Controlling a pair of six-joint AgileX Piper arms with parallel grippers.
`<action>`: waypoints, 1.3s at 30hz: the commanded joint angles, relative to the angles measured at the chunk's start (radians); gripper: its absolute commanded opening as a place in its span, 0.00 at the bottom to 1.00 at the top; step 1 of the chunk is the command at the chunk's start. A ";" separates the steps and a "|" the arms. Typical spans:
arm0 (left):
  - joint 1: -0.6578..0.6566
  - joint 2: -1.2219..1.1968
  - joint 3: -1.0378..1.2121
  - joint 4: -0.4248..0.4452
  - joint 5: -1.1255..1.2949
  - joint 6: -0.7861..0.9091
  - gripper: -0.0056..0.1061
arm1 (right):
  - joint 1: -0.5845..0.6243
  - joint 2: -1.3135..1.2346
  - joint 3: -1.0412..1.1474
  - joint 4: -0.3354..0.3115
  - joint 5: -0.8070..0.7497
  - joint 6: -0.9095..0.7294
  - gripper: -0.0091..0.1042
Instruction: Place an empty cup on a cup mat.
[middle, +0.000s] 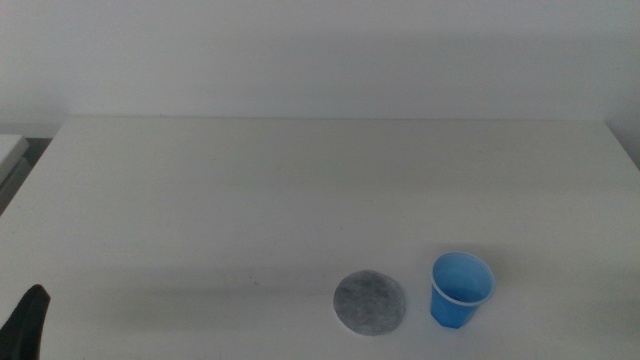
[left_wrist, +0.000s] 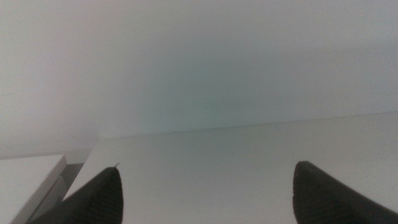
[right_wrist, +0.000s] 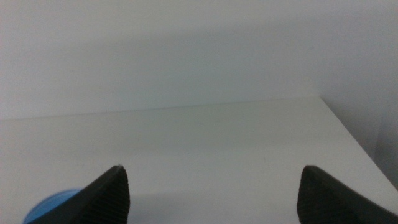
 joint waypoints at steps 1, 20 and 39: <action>-0.001 -0.004 0.000 0.000 -0.005 -0.003 0.89 | -0.006 -0.004 0.004 -0.002 0.020 -0.002 0.90; -0.001 -0.004 0.000 0.000 -0.005 -0.003 0.89 | -0.005 0.425 -0.318 0.069 0.150 -0.065 0.90; -0.001 -0.004 0.000 0.000 -0.005 -0.003 0.89 | -0.005 1.198 -1.015 0.516 0.870 -0.369 0.90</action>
